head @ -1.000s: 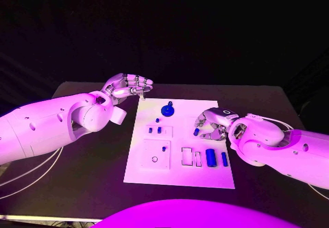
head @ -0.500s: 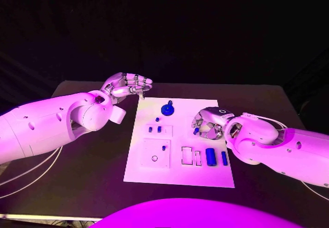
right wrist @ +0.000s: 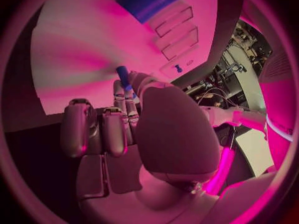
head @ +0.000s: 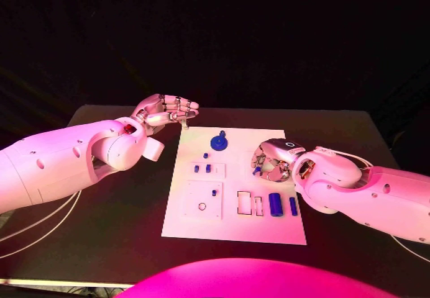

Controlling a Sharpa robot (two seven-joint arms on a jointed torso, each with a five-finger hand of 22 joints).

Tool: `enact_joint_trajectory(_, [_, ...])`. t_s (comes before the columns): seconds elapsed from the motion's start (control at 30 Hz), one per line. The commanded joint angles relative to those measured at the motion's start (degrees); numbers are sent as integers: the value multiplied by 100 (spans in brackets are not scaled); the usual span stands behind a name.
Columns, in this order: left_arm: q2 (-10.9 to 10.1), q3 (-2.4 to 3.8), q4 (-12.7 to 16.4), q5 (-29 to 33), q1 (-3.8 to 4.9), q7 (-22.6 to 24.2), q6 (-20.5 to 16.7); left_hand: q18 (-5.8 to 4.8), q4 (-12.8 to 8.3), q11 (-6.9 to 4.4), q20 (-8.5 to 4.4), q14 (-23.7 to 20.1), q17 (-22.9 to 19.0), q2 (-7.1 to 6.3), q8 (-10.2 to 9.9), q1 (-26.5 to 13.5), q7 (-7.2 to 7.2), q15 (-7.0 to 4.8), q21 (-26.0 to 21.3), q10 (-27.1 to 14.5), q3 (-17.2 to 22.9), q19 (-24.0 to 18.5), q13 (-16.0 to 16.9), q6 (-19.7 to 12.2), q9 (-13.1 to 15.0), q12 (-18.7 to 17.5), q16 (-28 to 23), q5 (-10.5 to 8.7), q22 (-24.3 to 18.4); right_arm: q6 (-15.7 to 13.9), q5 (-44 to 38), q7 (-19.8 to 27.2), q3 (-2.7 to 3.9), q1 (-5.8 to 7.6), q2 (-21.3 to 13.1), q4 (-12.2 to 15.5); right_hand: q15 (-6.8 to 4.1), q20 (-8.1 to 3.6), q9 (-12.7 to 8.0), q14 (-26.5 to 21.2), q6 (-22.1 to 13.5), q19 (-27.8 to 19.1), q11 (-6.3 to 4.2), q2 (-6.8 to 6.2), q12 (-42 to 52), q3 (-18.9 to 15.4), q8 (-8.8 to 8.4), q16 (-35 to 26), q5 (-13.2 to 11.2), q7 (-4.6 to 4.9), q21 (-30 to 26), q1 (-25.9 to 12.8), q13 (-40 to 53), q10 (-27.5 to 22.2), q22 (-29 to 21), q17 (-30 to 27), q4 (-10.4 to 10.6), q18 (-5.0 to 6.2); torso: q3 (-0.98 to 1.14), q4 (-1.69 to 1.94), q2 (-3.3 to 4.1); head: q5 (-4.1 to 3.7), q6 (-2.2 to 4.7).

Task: Assemble the parts on the task board

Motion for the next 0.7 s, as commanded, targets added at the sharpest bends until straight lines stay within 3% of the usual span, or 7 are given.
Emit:
enact_joint_trajectory(0.03, [3, 4, 14, 34, 5, 15, 96, 89, -14, 1, 6, -18, -10, 50, 31, -2, 16, 7, -32, -28, -32, -37, -9, -7, -8, 20, -36, 23, -9, 95, -197, -55, -11, -21, 15, 8, -62, -67, 65, 261, 106, 276, -215, 158, -20, 101, 89, 36, -6, -33, 112, 92, 61, 334, 995, 10, -104, -65, -1, -2, -1, -7, -6])
enact_joint_trajectory(0.17, [3, 4, 13, 34, 5, 11, 98, 89, -14, 1, 6, -18, -10, 50, 31, -2, 16, 7, -32, -28, -32, -37, -9, -7, -8, 20, -36, 23, -9, 109, -289, -113, -13, -25, 19, 14, -101, -102, 178, 270, 145, 306, -246, 246, -118, 301, 196, 46, -156, -32, 264, 141, 120, 518, 1061, 36, -341, -92, -1, -1, -5, -12, -12])
enact_joint_trajectory(0.37, [4, 4, 9, 34, 5, 2, 101, 89, -14, 1, 6, -18, -10, 50, 31, -2, 16, 7, -32, -28, -32, -37, -9, -7, -8, 20, -36, 23, -9, 16, -392, -157, -14, -31, 16, 41, -105, -101, 288, 269, 116, 328, -247, 264, -241, 510, 275, 41, -396, -18, 394, 65, 191, 630, 1121, 30, -525, -115, -2, 0, -7, -13, -14])
enact_joint_trajectory(0.7, [17, 4, -11, 34, 5, 4, 100, 88, -9, 3, 8, -16, -14, 64, 37, -15, 18, 10, -37, -34, -36, -37, -13, -7, -10, 28, -39, 24, -14, -279, -434, -145, 4, 12, -142, 382, -108, -99, 355, 253, 113, 372, -249, 250, -305, 633, 325, 6, -492, -11, 601, 3, 241, 708, 1192, -35, -631, -150, -6, -2, -16, 1, -9])
